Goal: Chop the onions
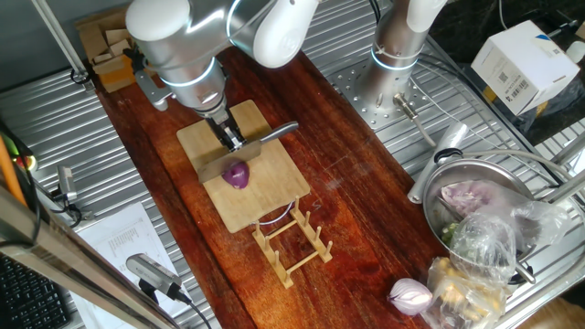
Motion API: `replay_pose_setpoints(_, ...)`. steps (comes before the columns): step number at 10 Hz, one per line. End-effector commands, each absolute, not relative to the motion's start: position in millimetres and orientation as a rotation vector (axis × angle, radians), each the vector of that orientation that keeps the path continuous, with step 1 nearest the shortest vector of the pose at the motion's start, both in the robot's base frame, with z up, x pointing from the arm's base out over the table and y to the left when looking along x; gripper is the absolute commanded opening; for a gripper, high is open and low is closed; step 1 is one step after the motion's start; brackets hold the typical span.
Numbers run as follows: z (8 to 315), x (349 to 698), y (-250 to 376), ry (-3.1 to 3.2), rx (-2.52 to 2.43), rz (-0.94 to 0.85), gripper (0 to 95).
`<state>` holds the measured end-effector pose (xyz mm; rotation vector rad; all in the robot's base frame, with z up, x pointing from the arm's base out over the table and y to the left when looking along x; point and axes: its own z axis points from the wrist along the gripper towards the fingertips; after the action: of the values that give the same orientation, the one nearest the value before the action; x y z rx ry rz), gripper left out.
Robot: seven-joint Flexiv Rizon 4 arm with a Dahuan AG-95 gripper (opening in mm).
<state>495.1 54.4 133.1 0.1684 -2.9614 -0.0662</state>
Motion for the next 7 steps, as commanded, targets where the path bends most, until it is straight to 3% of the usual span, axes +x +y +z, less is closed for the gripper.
replay_pose_setpoints(1,133.3,497.2,54.6,-2.960,0.160,-0.065,0.0)
replay_pose_setpoints(7,114.5,506.6,52.8,-2.953,0.163,-0.069,0.0)
